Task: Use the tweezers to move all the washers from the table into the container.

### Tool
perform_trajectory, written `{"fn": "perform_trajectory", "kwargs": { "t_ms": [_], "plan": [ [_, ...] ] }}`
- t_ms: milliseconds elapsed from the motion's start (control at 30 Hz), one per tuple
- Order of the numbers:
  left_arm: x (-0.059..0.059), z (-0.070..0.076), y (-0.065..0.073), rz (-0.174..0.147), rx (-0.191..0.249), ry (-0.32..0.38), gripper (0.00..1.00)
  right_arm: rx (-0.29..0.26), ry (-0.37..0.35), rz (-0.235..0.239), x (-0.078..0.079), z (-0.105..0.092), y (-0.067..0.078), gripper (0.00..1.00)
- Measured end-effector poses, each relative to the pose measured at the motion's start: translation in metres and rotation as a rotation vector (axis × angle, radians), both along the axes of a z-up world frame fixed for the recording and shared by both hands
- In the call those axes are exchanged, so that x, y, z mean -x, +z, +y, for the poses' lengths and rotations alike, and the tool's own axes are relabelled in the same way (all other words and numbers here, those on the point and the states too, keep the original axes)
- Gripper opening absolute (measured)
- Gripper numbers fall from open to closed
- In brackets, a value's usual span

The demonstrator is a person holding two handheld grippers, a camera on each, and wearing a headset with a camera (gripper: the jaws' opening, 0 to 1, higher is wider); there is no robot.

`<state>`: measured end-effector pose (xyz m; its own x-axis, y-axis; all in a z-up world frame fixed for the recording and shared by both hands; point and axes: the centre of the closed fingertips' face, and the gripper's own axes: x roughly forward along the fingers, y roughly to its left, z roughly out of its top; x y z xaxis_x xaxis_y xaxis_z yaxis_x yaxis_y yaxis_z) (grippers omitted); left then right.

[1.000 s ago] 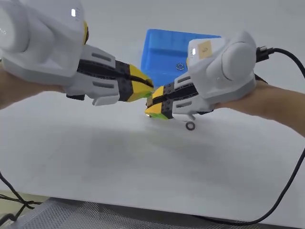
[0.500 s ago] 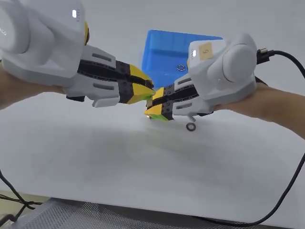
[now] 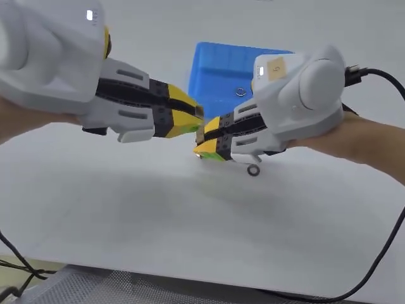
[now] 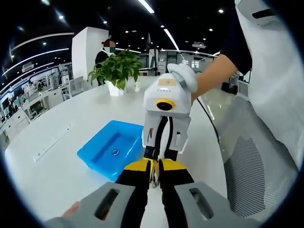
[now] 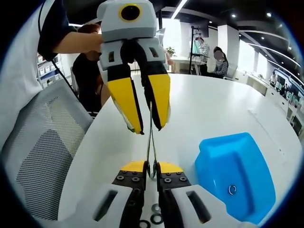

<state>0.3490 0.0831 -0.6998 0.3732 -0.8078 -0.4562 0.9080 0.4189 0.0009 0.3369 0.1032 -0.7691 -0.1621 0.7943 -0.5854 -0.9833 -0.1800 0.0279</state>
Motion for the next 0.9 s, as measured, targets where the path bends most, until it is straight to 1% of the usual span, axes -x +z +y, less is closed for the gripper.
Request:
{"fn": "perform_trajectory", "kwargs": {
  "t_ms": [267, 467, 533, 667, 800, 900],
  "plan": [
    [0.004, 0.009, 0.005, -0.005, 0.003, 0.029, 0.12, -0.001, -0.006, -0.005, 0.001, -0.002, 0.006, 0.09],
    [0.006, 0.017, 0.012, -0.019, 0.011, 0.061, 0.12, -0.013, -0.022, -0.004, 0.001, -0.005, 0.018, 0.09],
    [0.006, 0.020, 0.015, -0.023, 0.020, 0.075, 0.12, -0.014, -0.025, -0.010, 0.000, -0.006, 0.021, 0.09],
    [0.007, 0.025, 0.017, -0.031, 0.022, 0.093, 0.12, -0.024, -0.042, -0.011, -0.004, -0.010, 0.031, 0.09],
    [0.009, 0.027, 0.019, -0.040, 0.024, 0.104, 0.12, -0.041, -0.056, -0.011, -0.007, -0.014, 0.048, 0.09],
    [0.009, 0.028, 0.020, -0.046, 0.029, 0.113, 0.12, -0.051, -0.063, -0.024, -0.010, -0.016, 0.058, 0.09]
  ]
}}
